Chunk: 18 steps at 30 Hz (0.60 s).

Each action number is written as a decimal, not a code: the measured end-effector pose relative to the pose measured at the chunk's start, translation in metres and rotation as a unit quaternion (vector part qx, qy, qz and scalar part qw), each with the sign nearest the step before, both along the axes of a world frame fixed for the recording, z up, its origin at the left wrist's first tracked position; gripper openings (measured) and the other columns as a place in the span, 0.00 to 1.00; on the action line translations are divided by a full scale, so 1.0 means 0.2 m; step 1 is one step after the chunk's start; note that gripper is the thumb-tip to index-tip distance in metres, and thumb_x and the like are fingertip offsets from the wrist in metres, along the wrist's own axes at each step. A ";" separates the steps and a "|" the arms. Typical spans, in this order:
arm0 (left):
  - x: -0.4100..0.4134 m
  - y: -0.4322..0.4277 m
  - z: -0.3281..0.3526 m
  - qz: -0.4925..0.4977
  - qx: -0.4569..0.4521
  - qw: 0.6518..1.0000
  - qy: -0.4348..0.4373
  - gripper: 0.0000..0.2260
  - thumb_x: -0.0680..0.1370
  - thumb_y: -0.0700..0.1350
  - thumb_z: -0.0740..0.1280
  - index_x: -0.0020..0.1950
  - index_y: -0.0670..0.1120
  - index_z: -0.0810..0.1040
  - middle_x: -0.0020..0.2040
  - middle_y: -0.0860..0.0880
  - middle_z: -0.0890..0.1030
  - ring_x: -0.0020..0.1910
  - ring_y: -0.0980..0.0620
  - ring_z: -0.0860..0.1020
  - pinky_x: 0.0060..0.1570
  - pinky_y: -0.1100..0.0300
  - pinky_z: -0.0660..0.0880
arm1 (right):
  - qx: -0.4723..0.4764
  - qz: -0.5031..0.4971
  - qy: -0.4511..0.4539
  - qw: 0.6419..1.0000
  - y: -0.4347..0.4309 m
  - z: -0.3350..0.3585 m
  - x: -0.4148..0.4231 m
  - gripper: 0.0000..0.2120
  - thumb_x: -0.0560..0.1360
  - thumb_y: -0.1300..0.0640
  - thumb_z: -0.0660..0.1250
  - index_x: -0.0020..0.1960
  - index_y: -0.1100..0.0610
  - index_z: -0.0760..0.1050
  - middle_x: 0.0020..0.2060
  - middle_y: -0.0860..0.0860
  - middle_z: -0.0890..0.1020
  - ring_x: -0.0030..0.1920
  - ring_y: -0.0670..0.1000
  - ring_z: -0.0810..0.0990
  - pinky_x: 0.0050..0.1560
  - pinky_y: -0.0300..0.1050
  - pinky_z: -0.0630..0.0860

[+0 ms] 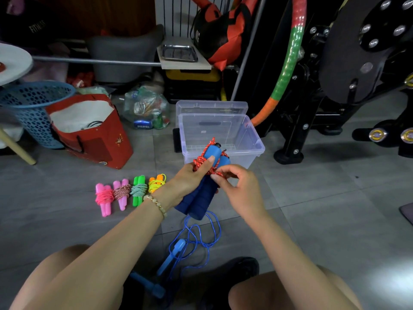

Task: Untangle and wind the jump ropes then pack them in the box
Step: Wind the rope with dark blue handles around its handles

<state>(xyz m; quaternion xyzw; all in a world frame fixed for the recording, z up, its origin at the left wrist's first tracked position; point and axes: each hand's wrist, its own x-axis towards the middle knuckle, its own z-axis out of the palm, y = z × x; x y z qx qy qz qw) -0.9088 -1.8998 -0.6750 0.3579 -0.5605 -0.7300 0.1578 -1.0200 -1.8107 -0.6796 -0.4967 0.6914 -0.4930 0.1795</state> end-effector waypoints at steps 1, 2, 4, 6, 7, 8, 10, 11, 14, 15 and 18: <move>0.00 0.00 0.00 -0.001 -0.005 1.000 0.000 0.21 0.79 0.57 0.60 0.52 0.38 0.79 0.38 0.42 0.84 0.35 0.48 0.83 0.34 0.60 0.79 | 0.005 -0.002 0.002 1.000 0.00 0.00 0.01 0.06 0.72 0.61 0.71 0.40 0.51 0.77 0.37 0.48 0.81 0.39 0.46 0.77 0.44 0.32 0.72; 0.01 -0.01 0.00 -0.007 -0.016 1.000 -0.003 0.21 0.79 0.57 0.60 0.52 0.38 0.78 0.39 0.42 0.84 0.35 0.47 0.83 0.35 0.60 0.79 | 0.021 0.000 0.001 1.000 0.00 -0.01 0.01 0.05 0.73 0.60 0.70 0.41 0.51 0.77 0.37 0.49 0.81 0.39 0.47 0.77 0.44 0.34 0.73; 0.01 -0.01 0.00 -0.020 -0.035 0.999 -0.006 0.21 0.78 0.57 0.60 0.52 0.39 0.78 0.40 0.42 0.84 0.36 0.47 0.82 0.37 0.58 0.80 | 0.065 0.015 -0.022 0.998 0.00 0.01 -0.01 0.05 0.76 0.59 0.67 0.43 0.52 0.77 0.37 0.48 0.81 0.39 0.48 0.78 0.46 0.41 0.74; 0.02 -0.01 0.00 -0.036 -0.038 0.999 -0.003 0.22 0.76 0.58 0.60 0.54 0.40 0.77 0.41 0.42 0.84 0.38 0.46 0.83 0.38 0.58 0.80 | 0.075 0.022 -0.083 0.993 0.00 0.03 -0.03 0.05 0.77 0.61 0.65 0.45 0.53 0.78 0.36 0.46 0.80 0.39 0.46 0.78 0.47 0.42 0.76; 0.01 -0.01 0.01 -0.039 -0.035 0.999 -0.001 0.24 0.74 0.59 0.61 0.55 0.39 0.77 0.42 0.42 0.84 0.39 0.46 0.83 0.39 0.57 0.80 | 0.072 0.026 -0.112 0.991 0.00 0.04 -0.05 0.06 0.77 0.61 0.64 0.46 0.54 0.78 0.37 0.46 0.80 0.38 0.45 0.78 0.46 0.39 0.76; 0.02 -0.01 0.01 -0.039 -0.032 0.999 -0.001 0.25 0.73 0.60 0.61 0.56 0.39 0.77 0.43 0.41 0.84 0.40 0.45 0.83 0.40 0.56 0.80 | 0.070 0.031 -0.129 0.989 0.00 0.05 -0.06 0.06 0.77 0.62 0.64 0.47 0.55 0.78 0.37 0.47 0.80 0.38 0.43 0.77 0.45 0.36 0.76; 0.02 0.00 0.01 -0.031 -0.028 0.999 -0.004 0.23 0.76 0.58 0.61 0.55 0.39 0.77 0.43 0.40 0.84 0.40 0.45 0.83 0.40 0.56 0.81 | 0.068 0.038 -0.141 0.987 0.00 0.05 -0.06 0.06 0.77 0.63 0.64 0.47 0.56 0.78 0.37 0.49 0.80 0.35 0.39 0.76 0.42 0.31 0.74; 0.02 0.01 0.01 -0.021 -0.027 0.999 -0.003 0.21 0.77 0.57 0.61 0.54 0.39 0.77 0.43 0.40 0.84 0.39 0.45 0.83 0.39 0.56 0.81 | 0.060 0.036 -0.148 0.987 0.00 0.05 -0.06 0.05 0.77 0.64 0.64 0.47 0.57 0.79 0.37 0.50 0.80 0.35 0.39 0.76 0.41 0.31 0.74; 0.01 0.04 0.02 0.020 -0.023 0.999 0.011 0.18 0.79 0.55 0.61 0.51 0.41 0.78 0.41 0.40 0.83 0.36 0.47 0.82 0.37 0.57 0.81 | 0.030 0.013 -0.197 0.980 -0.01 0.05 -0.05 0.05 0.76 0.66 0.65 0.48 0.59 0.78 0.36 0.51 0.79 0.33 0.38 0.76 0.38 0.30 0.73; 0.00 0.04 0.02 0.029 -0.025 0.999 0.011 0.17 0.79 0.55 0.61 0.50 0.41 0.78 0.40 0.41 0.83 0.35 0.47 0.82 0.36 0.58 0.81 | 0.026 0.008 -0.213 0.977 -0.01 0.05 -0.04 0.05 0.75 0.66 0.66 0.46 0.58 0.77 0.35 0.51 0.79 0.32 0.38 0.76 0.37 0.30 0.73; 0.00 0.04 0.03 0.040 -0.039 0.998 0.008 0.17 0.79 0.55 0.62 0.51 0.41 0.78 0.40 0.42 0.83 0.34 0.48 0.82 0.35 0.59 0.81 | 0.026 0.006 -0.211 0.977 0.00 0.04 -0.04 0.06 0.75 0.65 0.67 0.43 0.55 0.78 0.34 0.50 0.80 0.33 0.40 0.76 0.40 0.33 0.74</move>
